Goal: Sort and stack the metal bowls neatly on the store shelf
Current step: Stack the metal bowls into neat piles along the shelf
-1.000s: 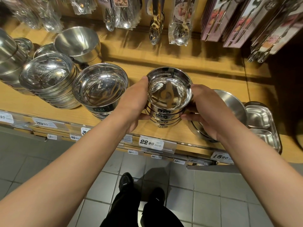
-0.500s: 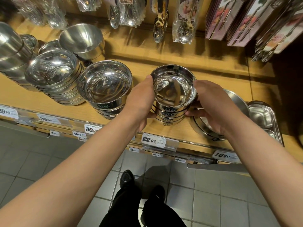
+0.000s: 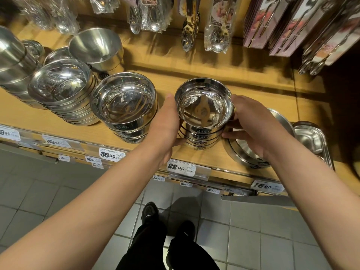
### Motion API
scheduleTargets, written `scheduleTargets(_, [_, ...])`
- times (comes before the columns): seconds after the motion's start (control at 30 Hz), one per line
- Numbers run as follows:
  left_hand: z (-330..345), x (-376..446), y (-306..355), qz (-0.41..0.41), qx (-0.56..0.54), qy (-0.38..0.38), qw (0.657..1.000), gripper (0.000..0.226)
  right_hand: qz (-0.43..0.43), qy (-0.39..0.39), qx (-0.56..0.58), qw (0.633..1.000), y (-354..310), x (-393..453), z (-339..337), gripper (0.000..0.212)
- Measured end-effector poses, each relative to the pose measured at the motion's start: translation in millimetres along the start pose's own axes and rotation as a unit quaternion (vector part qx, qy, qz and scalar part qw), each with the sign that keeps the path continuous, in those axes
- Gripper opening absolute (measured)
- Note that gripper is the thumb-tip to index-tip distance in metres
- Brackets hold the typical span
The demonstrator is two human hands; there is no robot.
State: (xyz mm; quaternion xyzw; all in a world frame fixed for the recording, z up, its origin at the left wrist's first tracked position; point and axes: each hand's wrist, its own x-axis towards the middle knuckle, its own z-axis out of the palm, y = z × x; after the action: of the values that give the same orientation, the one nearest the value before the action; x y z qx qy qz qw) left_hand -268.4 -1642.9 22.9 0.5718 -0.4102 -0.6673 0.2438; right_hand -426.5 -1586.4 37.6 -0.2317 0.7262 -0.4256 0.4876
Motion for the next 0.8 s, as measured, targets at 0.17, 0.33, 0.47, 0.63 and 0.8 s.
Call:
scheduleTargets(0.17, [-1,1,-11,0.005,-0.017,-0.004,1.000,0.049,-0.010,-0.004,0.011,1.000,5,0,3,0.028])
scheduleTargets(0.33, [-5,8,0,0.008,-0.014,0.024,1.000,0.046,0.002,0.009,0.038,0.999,20,2,14,0.036])
scheduleTargets(0.47, [-10,8,1,0.031,-0.006,0.034,0.999,0.044,-0.007,0.027,0.056,0.998,29,-1,17,0.029])
scheduleTargets(0.63, [-16,1,-10,0.138,0.054,0.054,0.987,0.032,-0.056,0.071,0.018,0.996,46,-9,18,0.031])
scheduleTargets(0.8, [-23,8,-24,0.160,0.072,0.061,0.983,0.035,-0.131,0.075,0.032,0.988,69,-16,28,0.042])
